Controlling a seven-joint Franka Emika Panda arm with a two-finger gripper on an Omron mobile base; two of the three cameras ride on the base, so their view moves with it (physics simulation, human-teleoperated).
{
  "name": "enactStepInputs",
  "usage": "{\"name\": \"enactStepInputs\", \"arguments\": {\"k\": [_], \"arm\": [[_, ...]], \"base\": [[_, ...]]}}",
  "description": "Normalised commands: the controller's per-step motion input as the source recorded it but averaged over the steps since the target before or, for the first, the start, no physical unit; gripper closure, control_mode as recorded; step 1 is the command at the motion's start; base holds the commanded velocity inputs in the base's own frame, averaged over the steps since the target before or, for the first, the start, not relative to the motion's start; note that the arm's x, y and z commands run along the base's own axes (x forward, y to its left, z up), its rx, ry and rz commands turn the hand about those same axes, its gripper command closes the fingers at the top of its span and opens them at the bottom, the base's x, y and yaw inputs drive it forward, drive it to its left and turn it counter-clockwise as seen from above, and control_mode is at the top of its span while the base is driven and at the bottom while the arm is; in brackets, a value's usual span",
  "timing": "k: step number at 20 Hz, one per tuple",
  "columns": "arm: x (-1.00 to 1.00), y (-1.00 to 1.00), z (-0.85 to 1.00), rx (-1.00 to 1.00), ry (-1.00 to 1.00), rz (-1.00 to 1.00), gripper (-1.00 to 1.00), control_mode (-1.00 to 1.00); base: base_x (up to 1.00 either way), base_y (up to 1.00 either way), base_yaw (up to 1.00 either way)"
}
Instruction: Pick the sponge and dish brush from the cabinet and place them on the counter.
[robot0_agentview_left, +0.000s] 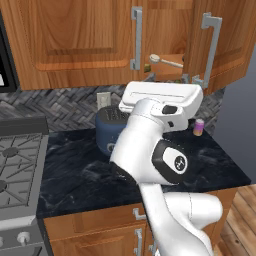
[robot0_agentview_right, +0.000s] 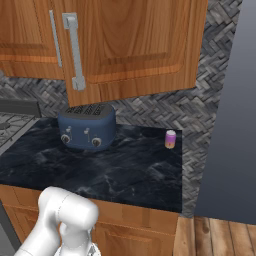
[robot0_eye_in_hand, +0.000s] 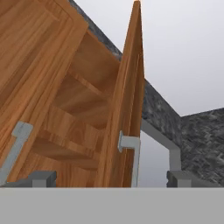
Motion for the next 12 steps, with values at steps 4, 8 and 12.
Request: {"name": "enactStepInputs", "arguments": {"k": [4,8,12], "arm": [[0.23,0.04,-0.02,0.01,0.00,-0.12,-1.00,-1.00],[0.27,-0.04,0.00,0.05,0.00,-0.04,-1.00,-1.00],[0.18,-0.17,0.00,0.06,0.03,0.00,-1.00,-1.00]], "base": [[0.00,0.00,0.00],[0.00,0.00,0.00],[0.00,0.00,0.00]]}}
